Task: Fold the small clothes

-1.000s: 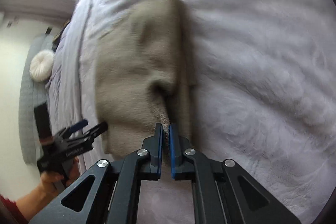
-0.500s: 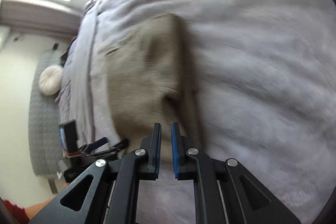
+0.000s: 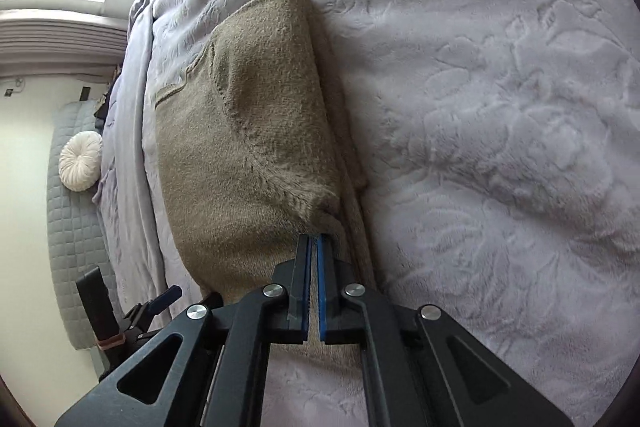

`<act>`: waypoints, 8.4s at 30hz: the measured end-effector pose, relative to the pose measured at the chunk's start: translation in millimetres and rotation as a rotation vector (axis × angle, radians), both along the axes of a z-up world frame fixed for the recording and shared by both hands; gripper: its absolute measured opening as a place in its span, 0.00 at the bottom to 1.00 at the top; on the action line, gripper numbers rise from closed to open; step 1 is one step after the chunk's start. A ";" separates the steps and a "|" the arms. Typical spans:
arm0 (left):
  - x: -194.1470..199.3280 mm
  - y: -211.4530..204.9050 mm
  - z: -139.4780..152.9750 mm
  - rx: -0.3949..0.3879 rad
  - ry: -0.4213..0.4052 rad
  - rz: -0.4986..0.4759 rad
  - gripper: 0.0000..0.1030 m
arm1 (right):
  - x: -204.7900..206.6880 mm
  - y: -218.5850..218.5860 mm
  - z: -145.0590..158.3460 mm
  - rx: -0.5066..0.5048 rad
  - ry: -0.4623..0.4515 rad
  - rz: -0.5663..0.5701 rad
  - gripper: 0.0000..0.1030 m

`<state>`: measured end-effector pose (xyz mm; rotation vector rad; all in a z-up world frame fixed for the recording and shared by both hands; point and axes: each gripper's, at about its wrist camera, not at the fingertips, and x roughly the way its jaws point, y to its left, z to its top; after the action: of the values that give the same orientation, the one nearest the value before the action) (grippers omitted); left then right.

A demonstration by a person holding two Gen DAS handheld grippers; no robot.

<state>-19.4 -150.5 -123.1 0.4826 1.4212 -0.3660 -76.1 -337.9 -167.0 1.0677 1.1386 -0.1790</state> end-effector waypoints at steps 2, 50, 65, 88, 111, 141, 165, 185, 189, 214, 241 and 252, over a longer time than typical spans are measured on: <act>-3.4 -2.4 3.6 0.005 0.001 0.003 0.96 | -3.0 -0.9 1.0 0.009 0.008 0.003 0.01; -48.9 11.6 119.5 -0.150 0.013 0.129 0.99 | -36.0 27.7 69.6 -0.105 0.081 0.221 0.70; -35.3 55.8 139.0 -0.204 0.004 0.143 0.99 | -36.0 37.0 111.0 -0.202 0.092 0.170 0.72; -30.1 159.9 109.0 -0.201 0.054 0.126 0.99 | -31.4 126.7 119.2 -0.247 0.107 0.083 0.72; 11.6 43.1 173.8 -0.214 -0.085 0.144 0.99 | -6.9 -1.3 160.2 -0.280 -0.056 0.094 0.72; 72.4 -31.1 48.6 -0.285 0.058 0.124 0.99 | 35.7 -62.5 21.7 0.032 -0.057 0.162 0.72; 74.7 -87.7 -1.8 -0.371 0.163 -0.029 0.80 | 101.8 -38.4 -48.4 0.247 -0.139 0.244 0.71; 60.9 -61.9 77.5 -0.427 0.103 -0.083 0.44 | 97.5 26.6 46.5 0.365 -0.233 0.259 0.37; 57.9 -58.0 76.1 -0.409 0.103 -0.084 0.44 | 92.3 56.8 56.3 0.392 -0.235 0.264 0.37; 34.4 58.6 24.4 -0.233 -0.023 0.144 0.66 | 92.5 115.8 21.0 -0.154 0.124 0.332 0.55; 7.6 44.8 6.7 -0.287 0.074 0.135 0.68 | 25.2 158.8 12.7 -0.254 0.153 0.416 0.07; -35.2 78.2 -19.1 -0.190 0.110 0.141 0.81 | -25.7 202.8 10.9 -0.237 0.189 0.543 0.08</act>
<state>-54.7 -72.4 -142.2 0.2087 1.5006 -0.4144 -101.8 -135.1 -156.1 0.5127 1.4972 0.0170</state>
